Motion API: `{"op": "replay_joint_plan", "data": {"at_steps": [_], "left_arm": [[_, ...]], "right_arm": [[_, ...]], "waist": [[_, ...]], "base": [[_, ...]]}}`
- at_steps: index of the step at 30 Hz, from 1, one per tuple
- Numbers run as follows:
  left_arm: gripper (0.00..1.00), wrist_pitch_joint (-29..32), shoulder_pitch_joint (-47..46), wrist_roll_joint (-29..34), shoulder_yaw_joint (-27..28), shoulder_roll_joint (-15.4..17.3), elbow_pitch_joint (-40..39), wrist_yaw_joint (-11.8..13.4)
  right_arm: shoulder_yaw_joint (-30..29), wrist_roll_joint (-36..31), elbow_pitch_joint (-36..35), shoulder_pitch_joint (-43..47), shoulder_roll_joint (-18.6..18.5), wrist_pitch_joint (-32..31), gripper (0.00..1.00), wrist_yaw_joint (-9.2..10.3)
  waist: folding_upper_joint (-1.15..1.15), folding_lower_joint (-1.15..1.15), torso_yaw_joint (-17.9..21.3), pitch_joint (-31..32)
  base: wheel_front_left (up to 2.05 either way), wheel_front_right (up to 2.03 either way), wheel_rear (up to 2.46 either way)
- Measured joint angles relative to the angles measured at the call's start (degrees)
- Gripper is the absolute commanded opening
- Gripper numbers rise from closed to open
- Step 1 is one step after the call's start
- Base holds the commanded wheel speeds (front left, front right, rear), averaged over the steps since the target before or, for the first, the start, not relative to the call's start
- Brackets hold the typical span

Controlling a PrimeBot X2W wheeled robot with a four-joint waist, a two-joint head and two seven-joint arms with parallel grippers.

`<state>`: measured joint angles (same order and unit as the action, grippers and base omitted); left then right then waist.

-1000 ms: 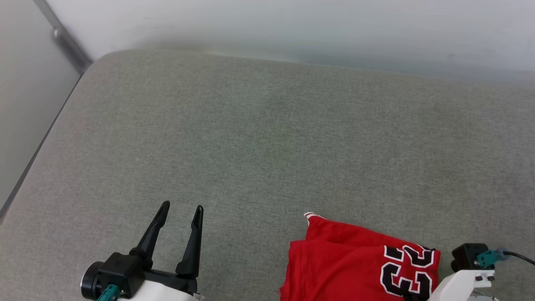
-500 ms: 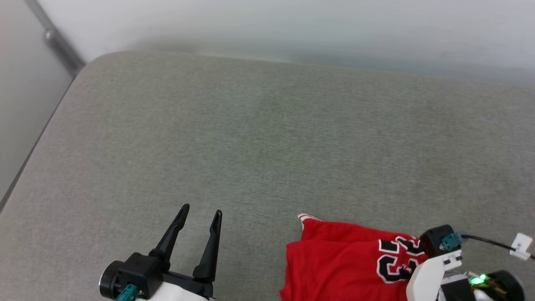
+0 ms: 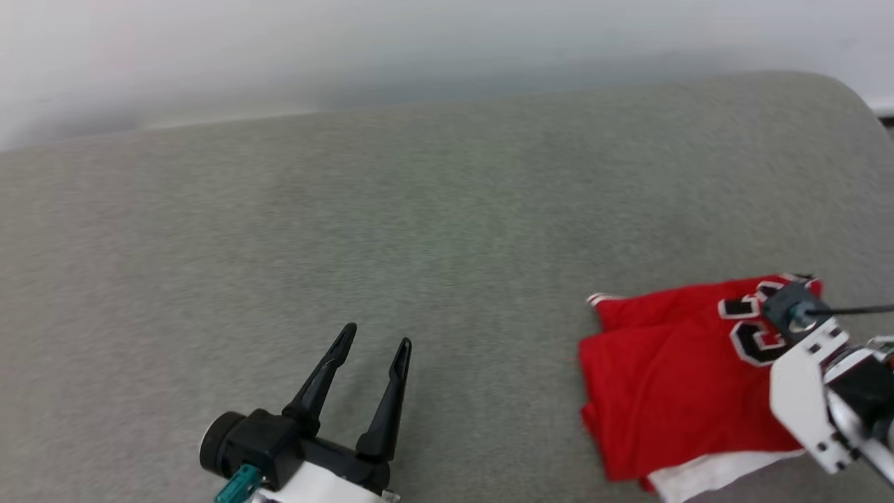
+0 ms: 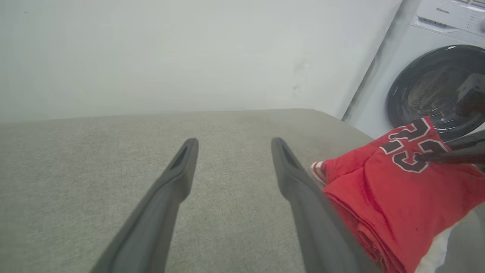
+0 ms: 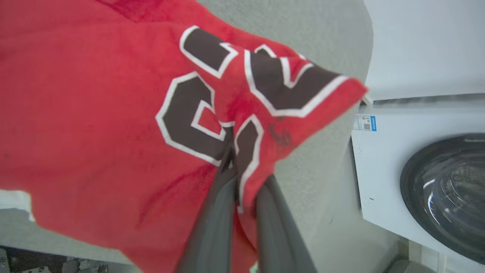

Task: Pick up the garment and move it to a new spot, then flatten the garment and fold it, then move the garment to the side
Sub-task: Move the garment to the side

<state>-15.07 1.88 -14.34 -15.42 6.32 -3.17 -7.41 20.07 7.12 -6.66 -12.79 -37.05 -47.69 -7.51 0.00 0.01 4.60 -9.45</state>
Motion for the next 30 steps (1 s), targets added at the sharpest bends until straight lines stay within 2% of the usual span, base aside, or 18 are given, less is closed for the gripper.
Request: {"op": "replay_joint_plan", "data": {"at_steps": [3,7,13,18,24,30], "left_arm": [[1.0,0.0,-1.8,0.1,-1.0,0.8,-1.0,0.0],[1.0,0.0,-4.5,0.7,-1.9,2.8,-2.7,0.0],[1.0,0.0,-8.1,1.3,-2.6,5.4,-5.1,0.0],[1.0,0.0,-8.7,1.5,-2.9,7.9,-7.7,0.0],[1.0,0.0,-9.3,1.6,-2.2,9.3,-10.2,0.0],[1.0,0.0,-9.3,1.6,-2.2,9.5,-11.2,0.0]], "right_arm": [[0.3,0.3,1.3,-2.9,-3.9,0.9,0.0,-0.01],[-1.3,-0.8,4.9,-7.4,-6.8,4.6,0.0,-0.01],[-6.4,-2.5,14.3,-12.0,-6.4,10.9,0.0,-0.02],[-11.8,-4.0,22.9,-15.3,-5.0,15.2,0.0,-0.02],[-19.2,-6.0,31.5,-18.0,-3.8,20.0,0.0,-0.02],[-23.7,-8.3,37.0,-20.2,-1.2,23.4,0.0,-0.02]], "waist": [[0.0,0.0,3.7,-1.9],[0.0,0.0,7.1,-6.0],[0.0,0.0,10.5,-13.1],[0.0,0.0,11.8,-18.0],[0.0,0.0,11.0,-21.8],[0.0,0.0,9.5,-23.3]], "base": [[0.0,0.0,0.0],[0.0,0.0,0.0],[0.0,0.0,0.0],[0.0,0.0,0.0],[0.0,0.0,0.0],[0.0,0.0,0.0]]}}
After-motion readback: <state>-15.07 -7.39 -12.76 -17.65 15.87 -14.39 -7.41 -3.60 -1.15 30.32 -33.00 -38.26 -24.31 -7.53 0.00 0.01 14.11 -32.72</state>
